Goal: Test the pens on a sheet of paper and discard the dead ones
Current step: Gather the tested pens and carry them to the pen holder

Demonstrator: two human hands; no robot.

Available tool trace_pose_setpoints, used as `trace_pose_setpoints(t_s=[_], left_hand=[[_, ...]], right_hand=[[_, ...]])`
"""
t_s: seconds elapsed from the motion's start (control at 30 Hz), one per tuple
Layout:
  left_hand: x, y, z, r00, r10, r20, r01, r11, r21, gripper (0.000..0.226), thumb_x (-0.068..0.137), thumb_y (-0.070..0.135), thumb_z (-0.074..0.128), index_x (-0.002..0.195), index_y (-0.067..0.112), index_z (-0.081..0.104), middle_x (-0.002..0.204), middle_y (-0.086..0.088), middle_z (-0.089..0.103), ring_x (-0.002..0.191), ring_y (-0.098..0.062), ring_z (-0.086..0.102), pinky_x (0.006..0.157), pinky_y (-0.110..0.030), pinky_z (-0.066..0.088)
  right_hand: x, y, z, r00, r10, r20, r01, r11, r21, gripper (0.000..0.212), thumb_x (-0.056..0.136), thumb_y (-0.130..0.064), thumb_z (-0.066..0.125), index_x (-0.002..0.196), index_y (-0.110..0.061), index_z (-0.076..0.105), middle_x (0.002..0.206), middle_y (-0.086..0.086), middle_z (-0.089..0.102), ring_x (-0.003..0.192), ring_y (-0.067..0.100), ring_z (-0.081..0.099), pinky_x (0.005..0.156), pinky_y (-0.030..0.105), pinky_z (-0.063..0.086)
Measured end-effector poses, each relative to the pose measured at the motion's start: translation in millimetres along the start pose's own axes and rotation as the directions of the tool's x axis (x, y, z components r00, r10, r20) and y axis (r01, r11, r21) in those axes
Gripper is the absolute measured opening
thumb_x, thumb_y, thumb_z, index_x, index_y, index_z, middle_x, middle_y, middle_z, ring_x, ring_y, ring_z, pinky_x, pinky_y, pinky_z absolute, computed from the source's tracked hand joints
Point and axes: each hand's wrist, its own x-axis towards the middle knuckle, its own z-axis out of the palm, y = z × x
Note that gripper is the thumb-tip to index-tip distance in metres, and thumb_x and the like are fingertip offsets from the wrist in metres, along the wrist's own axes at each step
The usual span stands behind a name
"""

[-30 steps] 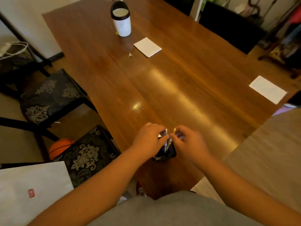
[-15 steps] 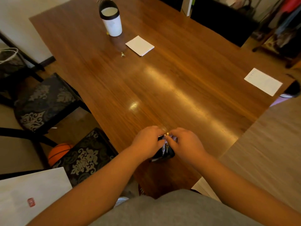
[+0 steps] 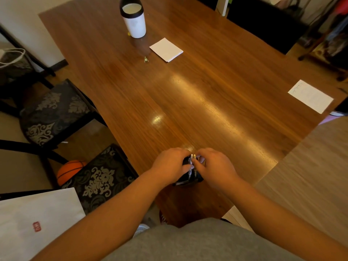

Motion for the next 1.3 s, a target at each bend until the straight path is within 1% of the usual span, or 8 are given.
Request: trace_pose_setpoints(t_s=[0.17,0.3,0.37,0.47,0.63,0.93,1.2,1.3], left_hand=[[-12.1,-10.4,-5.5,0.987,-0.035,-0.154,0.004,0.981,-0.196,0.052,0.09,0.053,0.057,0.134,0.027,0.051,0.128,0.009,0.055,0.113,-0.009,0.052,0.088,-0.028,0.044],[-37.4,-25.3,-4.6,0.909,-0.183,-0.375,0.042,0.934,-0.354,0.015,0.092,0.043,0.055,0.1,0.031,0.059,0.097,0.015,0.058,0.088,0.002,0.055,0.073,-0.023,0.047],[-49.1,-31.7,2.9,0.906,-0.243,-0.347,0.1,0.918,-0.383,0.009,0.092,0.038,0.059,0.087,0.03,0.058,0.086,0.014,0.057,0.079,0.0,0.055,0.068,-0.026,0.048],[-59.9,-36.3,15.8,0.913,-0.276,-0.3,0.129,0.893,-0.431,0.006,0.09,0.038,0.063,0.088,0.032,0.062,0.085,0.014,0.06,0.077,-0.001,0.056,0.069,-0.031,0.053],[-58.1,-30.0,20.7,0.897,-0.31,-0.315,0.113,0.85,-0.515,0.014,0.084,0.048,0.065,0.089,0.035,0.062,0.083,0.015,0.061,0.078,0.0,0.058,0.066,-0.023,0.051],[-54.9,-17.0,15.1,0.869,-0.377,-0.32,0.224,0.876,-0.427,0.015,0.089,0.037,0.065,0.078,0.027,0.062,0.067,0.012,0.057,0.063,-0.002,0.055,0.054,-0.024,0.046],[-75.9,-11.2,16.4,0.904,-0.221,-0.365,0.144,0.963,-0.227,0.019,0.09,0.042,0.061,0.082,0.025,0.064,0.075,0.011,0.057,0.067,-0.005,0.054,0.059,-0.03,0.049],[-78.2,-7.4,15.8,0.913,-0.149,-0.38,0.105,0.985,-0.134,0.02,0.088,0.039,0.06,0.075,0.024,0.058,0.07,0.01,0.053,0.063,-0.008,0.051,0.055,-0.032,0.047]], right_hand=[[-0.8,5.5,-0.2,1.0,-0.001,-0.018,0.001,0.999,0.032,0.027,0.096,-0.045,0.051,0.114,-0.027,0.06,0.095,-0.011,0.06,0.077,0.007,0.055,0.066,0.028,0.048],[-5.7,9.7,0.7,1.0,-0.001,-0.005,0.001,0.999,0.05,0.026,0.096,-0.046,0.051,0.115,-0.03,0.058,0.094,-0.014,0.058,0.075,0.002,0.054,0.067,0.03,0.051],[-7.1,9.9,2.0,1.0,0.003,0.01,-0.003,0.998,0.056,0.027,0.096,-0.046,0.051,0.117,-0.03,0.057,0.095,-0.014,0.057,0.077,0.003,0.055,0.069,0.031,0.052],[-6.2,9.2,2.6,1.0,0.006,0.016,-0.007,0.998,0.063,0.028,0.096,-0.046,0.052,0.117,-0.03,0.057,0.095,-0.014,0.057,0.077,0.004,0.056,0.069,0.032,0.053],[-2.7,7.7,1.0,1.0,-0.001,0.029,-0.001,0.998,0.057,0.027,0.095,-0.046,0.053,0.115,-0.029,0.058,0.096,-0.012,0.058,0.076,0.006,0.056,0.068,0.034,0.052],[-0.5,10.0,1.2,0.999,-0.015,0.04,0.013,0.999,0.04,0.03,0.094,-0.049,0.054,0.117,-0.03,0.058,0.097,-0.013,0.058,0.077,0.003,0.057,0.069,0.033,0.053],[2.4,5.0,4.9,0.997,-0.073,0.013,0.074,0.996,-0.043,0.038,0.09,-0.059,0.053,0.116,-0.031,0.056,0.092,-0.014,0.053,0.074,0.005,0.055,0.062,0.029,0.052],[4.8,1.0,4.3,0.996,-0.084,0.006,0.084,0.996,-0.032,0.029,0.092,-0.05,0.056,0.11,-0.028,0.059,0.088,-0.012,0.053,0.072,0.008,0.054,0.06,0.032,0.051]])
